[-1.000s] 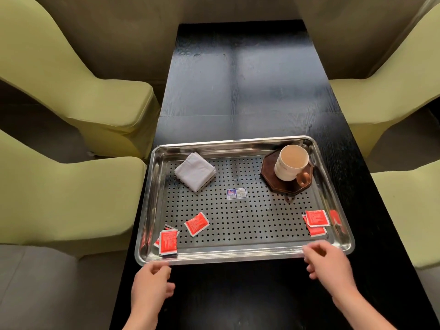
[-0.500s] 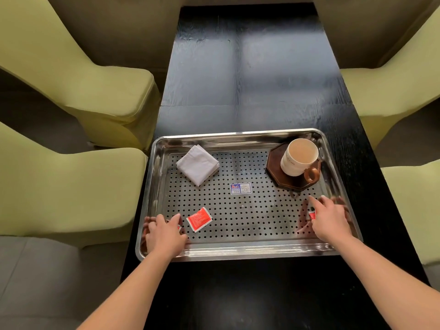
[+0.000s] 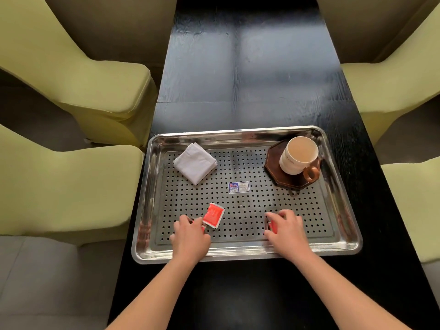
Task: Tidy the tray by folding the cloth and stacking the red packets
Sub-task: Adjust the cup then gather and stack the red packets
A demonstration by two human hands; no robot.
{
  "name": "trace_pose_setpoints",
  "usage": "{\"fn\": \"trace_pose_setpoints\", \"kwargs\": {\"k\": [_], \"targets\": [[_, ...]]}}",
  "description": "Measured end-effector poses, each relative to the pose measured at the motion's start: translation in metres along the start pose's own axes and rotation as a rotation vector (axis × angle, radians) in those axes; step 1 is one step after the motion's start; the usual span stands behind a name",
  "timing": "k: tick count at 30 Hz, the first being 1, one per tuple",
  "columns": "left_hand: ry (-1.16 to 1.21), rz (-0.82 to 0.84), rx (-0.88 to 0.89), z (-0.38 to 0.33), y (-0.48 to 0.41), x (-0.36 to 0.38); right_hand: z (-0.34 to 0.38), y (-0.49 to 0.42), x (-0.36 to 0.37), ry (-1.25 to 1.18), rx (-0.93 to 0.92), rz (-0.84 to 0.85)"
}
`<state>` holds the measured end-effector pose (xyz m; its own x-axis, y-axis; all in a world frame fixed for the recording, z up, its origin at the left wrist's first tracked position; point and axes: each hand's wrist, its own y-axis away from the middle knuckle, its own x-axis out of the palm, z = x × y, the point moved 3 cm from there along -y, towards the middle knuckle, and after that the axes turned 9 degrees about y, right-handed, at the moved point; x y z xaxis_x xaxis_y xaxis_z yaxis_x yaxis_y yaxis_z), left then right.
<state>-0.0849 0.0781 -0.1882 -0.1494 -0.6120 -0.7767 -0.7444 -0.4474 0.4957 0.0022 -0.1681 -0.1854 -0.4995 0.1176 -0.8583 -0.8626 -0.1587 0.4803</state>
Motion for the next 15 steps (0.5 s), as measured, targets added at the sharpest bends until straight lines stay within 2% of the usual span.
{"fn": "trace_pose_setpoints", "kwargs": {"k": [6, 11, 15], "targets": [[0.030, 0.087, 0.115, -0.024, 0.013, 0.017, 0.041, 0.011, 0.017, 0.014, -0.178, 0.089], [0.190, 0.009, 0.046, -0.003, 0.006, -0.002, 0.064, -0.015, -0.002, 0.010, -0.261, 0.016], [0.323, 0.032, -0.034, 0.002, 0.002, -0.007, 0.109, -0.030, 0.001, 0.146, -0.437, 0.097]]}}
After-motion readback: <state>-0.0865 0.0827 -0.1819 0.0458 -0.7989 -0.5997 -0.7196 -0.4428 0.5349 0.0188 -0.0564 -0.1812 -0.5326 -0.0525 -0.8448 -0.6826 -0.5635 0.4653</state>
